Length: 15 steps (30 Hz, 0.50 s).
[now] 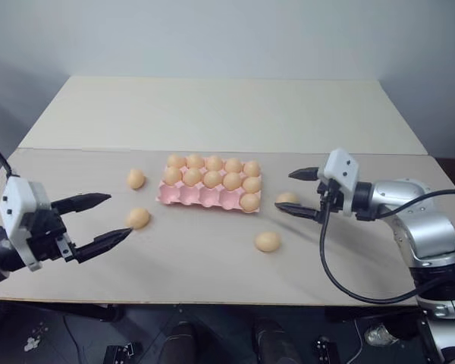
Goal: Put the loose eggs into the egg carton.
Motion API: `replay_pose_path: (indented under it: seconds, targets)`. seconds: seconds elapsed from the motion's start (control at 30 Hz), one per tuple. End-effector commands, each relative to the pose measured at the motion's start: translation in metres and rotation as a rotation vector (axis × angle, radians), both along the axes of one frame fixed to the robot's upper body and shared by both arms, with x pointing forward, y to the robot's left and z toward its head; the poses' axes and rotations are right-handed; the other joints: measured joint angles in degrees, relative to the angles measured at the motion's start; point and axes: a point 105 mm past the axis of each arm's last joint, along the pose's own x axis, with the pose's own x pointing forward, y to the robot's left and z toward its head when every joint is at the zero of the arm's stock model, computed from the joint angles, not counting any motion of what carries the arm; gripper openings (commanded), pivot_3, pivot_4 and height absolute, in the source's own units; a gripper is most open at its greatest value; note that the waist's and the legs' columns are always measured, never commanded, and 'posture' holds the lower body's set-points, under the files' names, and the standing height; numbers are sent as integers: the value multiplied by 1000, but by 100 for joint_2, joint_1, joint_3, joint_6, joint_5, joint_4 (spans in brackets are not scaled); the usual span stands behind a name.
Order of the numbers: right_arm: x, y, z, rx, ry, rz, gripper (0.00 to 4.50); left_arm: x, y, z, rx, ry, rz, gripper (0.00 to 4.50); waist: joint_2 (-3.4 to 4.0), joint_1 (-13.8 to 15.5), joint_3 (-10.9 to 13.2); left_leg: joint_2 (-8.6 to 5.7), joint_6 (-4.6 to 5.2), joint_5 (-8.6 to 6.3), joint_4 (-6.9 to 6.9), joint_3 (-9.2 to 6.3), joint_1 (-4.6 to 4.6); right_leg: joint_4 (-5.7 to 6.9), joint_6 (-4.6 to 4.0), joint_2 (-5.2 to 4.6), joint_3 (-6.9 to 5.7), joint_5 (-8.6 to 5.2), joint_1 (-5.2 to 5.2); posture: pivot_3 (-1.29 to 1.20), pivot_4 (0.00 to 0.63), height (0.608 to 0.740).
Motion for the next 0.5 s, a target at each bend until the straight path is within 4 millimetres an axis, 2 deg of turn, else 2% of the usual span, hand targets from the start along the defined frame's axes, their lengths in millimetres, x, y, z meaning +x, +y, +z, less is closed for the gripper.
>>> replay_pose_path:
  seconds: [0.03, 0.27, 0.4, 0.5]
  targets:
    - [-3, -3, 13, 12, -54, -10, 4479, 3, -2, 13, 10, -60, -11, 4500, 0, 2, 0, 0, 0, 0, 0, 0, 0, 0, 0, 0, 0, 0, 0, 0, 150, 740]
    - [-6, -6, 11, 15, -51, -35, 4479, 9, -11, 13, -7, -64, -53, 4500, 0, 1, 0, -2, 0, 0, 1, 1, -2, -3, 0, -2, 0, 0, 1, 0, 150, 740]
    - [-9, -7, 24, -2, -90, -5, 4479, 11, -8, 19, 9, -70, -92, 4500, 0, -6, 0, -1, 0, 0, 0, 0, 0, 0, 0, 0, 1, 0, -1, 0, 150, 740]
    - [-18, -8, 29, -43, -79, 58, 4479, 4, -9, 13, 30, -13, -163, 4500, 0, -4, 0, -2, 0, 0, 1, 2, -3, -3, 0, -1, 1, 0, 0, 0, 150, 740]
